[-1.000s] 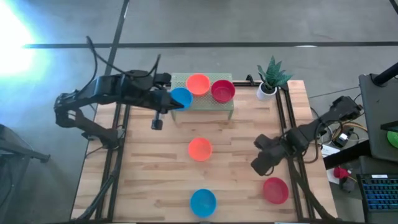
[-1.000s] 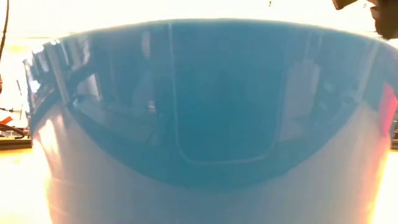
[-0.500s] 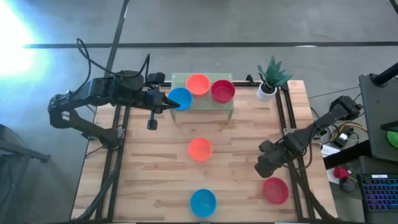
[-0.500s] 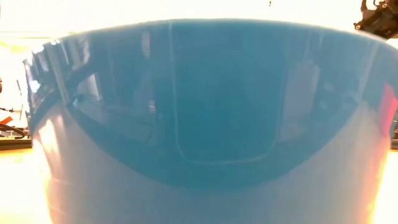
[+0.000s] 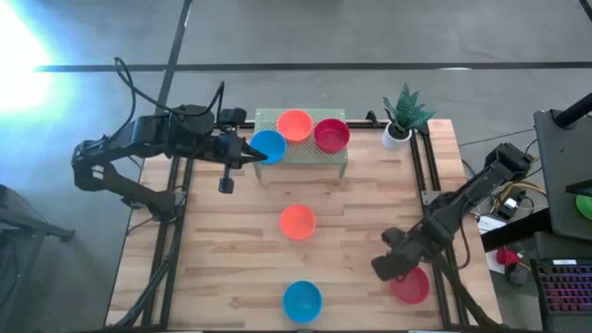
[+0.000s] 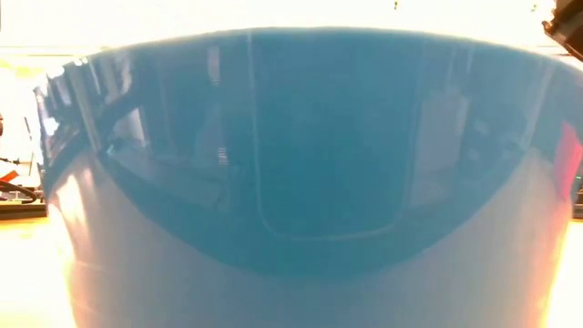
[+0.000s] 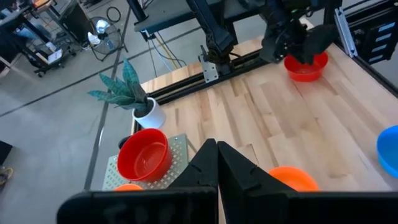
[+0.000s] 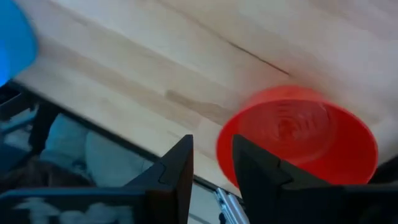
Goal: Pick & Place Mini bowls
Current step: Stack the red bowl on the red bowls on the shelf, then stack the orange bowl on the orange bowls on the shelf
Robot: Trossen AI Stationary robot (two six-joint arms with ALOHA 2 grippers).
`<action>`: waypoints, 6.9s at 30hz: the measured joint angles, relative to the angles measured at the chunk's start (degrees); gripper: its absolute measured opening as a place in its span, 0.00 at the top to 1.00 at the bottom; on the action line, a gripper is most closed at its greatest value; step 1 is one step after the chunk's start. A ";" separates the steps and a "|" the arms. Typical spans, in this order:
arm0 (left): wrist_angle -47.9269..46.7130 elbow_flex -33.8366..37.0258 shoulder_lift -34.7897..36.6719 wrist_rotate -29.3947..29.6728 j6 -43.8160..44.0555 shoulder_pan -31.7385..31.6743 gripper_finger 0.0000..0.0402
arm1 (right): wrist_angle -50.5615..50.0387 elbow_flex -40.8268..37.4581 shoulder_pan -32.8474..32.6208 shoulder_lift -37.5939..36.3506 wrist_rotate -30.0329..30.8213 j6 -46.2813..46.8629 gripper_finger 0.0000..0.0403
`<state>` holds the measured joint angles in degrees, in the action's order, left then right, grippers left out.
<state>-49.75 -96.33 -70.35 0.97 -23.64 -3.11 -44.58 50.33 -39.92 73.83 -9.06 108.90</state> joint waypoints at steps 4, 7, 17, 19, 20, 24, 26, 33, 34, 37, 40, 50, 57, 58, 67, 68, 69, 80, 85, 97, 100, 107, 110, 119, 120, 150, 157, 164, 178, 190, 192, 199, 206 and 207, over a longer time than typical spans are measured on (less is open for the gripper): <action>0.02 0.00 0.00 0.00 -1.08 0.00 1.00 | 0.22 -0.09 -2.56 2.97 -0.01 6.07 0.73; 0.02 0.02 0.00 0.00 -1.42 0.00 1.00 | 1.02 -0.09 -4.35 5.35 -0.02 9.27 0.74; 0.02 0.04 0.00 0.12 -1.36 -0.02 1.00 | 4.75 -0.07 -5.99 12.99 -0.04 10.79 0.76; 0.04 0.04 0.00 0.17 -1.36 -0.02 1.00 | 4.85 -0.07 -5.99 13.93 0.00 10.26 0.77; 0.04 0.04 0.00 0.18 -1.36 -0.02 1.00 | 5.08 -0.07 -5.98 14.36 0.02 10.14 0.77; 0.08 0.04 0.00 0.22 -1.32 -0.02 1.00 | 5.95 -0.04 -5.99 15.85 0.00 8.32 0.78; 0.10 0.04 -0.02 0.24 -1.31 -0.02 1.00 | 6.08 -0.04 -5.97 16.63 -0.02 6.37 0.79; 0.11 0.04 -0.02 0.25 -1.27 -0.02 1.00 | 7.40 0.04 -5.97 19.04 -0.18 1.21 0.88; 0.11 0.04 -0.02 0.24 -1.27 -0.02 1.00 | 7.30 0.10 -5.97 19.13 -0.31 0.38 0.91; 0.09 0.04 -0.02 0.24 -1.24 -0.02 1.00 | 6.65 0.59 -5.97 19.66 -0.73 -1.92 0.96; 0.08 0.04 -0.02 0.24 -1.23 -0.02 1.00 | 2.57 2.43 -5.95 19.96 -0.47 -4.31 0.97; 0.02 0.04 -0.02 0.24 -0.96 -0.02 1.00 | -30.06 16.20 -4.38 19.77 1.95 -9.66 0.98; 0.01 0.04 -0.04 0.24 -0.57 -0.01 1.00 | -37.84 23.49 0.20 19.66 7.11 -20.29 0.98; 0.01 0.04 -0.04 0.24 -0.46 -0.01 1.00 | -37.73 24.30 1.06 19.64 8.02 -22.98 0.98; 0.00 0.04 -0.04 0.22 0.31 -0.02 1.00 | -37.48 30.03 13.99 19.67 15.07 -50.42 0.98; 0.01 0.04 -0.04 0.22 0.77 -0.02 1.00 | -37.49 30.59 16.01 19.66 15.30 -54.08 0.98; 0.00 0.04 -0.04 0.22 1.15 -0.02 1.00 | -37.51 31.20 18.16 19.66 15.30 -57.67 0.98; -0.03 0.04 -0.04 0.22 1.77 -0.02 1.00 | -37.44 41.35 35.59 19.65 19.83 -90.32 0.98; -0.11 0.04 -0.04 0.22 1.77 -0.12 1.00 | -37.46 46.26 40.91 19.77 19.80 -101.53 0.98; -0.06 0.04 -0.04 0.48 1.79 -0.17 1.00 | -33.98 55.71 53.92 20.12 22.40 -120.38 0.98; 0.06 0.04 -0.04 0.50 1.79 -0.31 1.00 | -33.92 57.96 56.03 21.58 22.22 -123.99 0.98; 0.06 0.04 -0.04 0.68 2.06 -1.45 1.00 | -35.49 63.67 57.87 27.38 21.93 -132.75 0.98; 0.04 0.04 -0.04 0.68 2.75 -2.02 1.00 | -38.31 65.85 57.86 29.87 21.90 -136.53 0.98; 0.02 0.04 -0.04 0.68 3.74 -2.09 1.00 | -45.01 70.63 58.16 37.02 22.29 -143.18 0.98; 0.02 0.04 -0.04 0.68 3.76 -2.10 1.00 | -45.73 71.09 58.16 37.59 22.35 -143.35 0.98; -0.02 0.04 -0.04 0.87 3.93 -2.12 1.00 | -44.51 69.13 60.56 39.53 21.92 -142.35 0.98; 0.00 0.04 -0.04 0.94 3.93 -2.10 1.00 | -43.08 69.13 60.56 39.53 21.94 -142.32 0.98; 0.00 0.04 -0.04 1.76 3.93 -2.10 1.00 | -43.05 69.07 60.56 39.53 21.94 -142.35 0.98; 0.02 0.04 -0.04 2.00 3.91 -2.10 1.00 | -42.53 67.63 60.01 39.53 22.03 -142.56 0.88; 0.02 0.04 -0.04 1.97 3.91 -2.10 1.00 | -42.10 68.75 59.64 38.94 22.73 -143.43 0.73; 0.02 0.04 -0.04 1.97 3.91 -2.10 1.00 | -42.12 69.65 59.41 38.89 22.73 -143.16 0.73; 0.02 0.04 -0.04 2.01 3.91 -2.14 1.00 | -42.16 72.44 59.03 38.04 22.73 -142.02 0.76; -0.01 0.04 -0.04 3.48 3.89 -2.14 1.00 | -42.18 74.21 58.17 34.11 22.73 -140.34 0.83; -0.03 0.04 -0.04 3.63 3.89 -2.14 1.00 | -42.15 74.48 57.92 33.45 22.73 -139.48 0.85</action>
<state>-49.78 -96.29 -70.39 4.60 -19.75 -5.26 -86.72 124.81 18.01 107.29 13.67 -30.58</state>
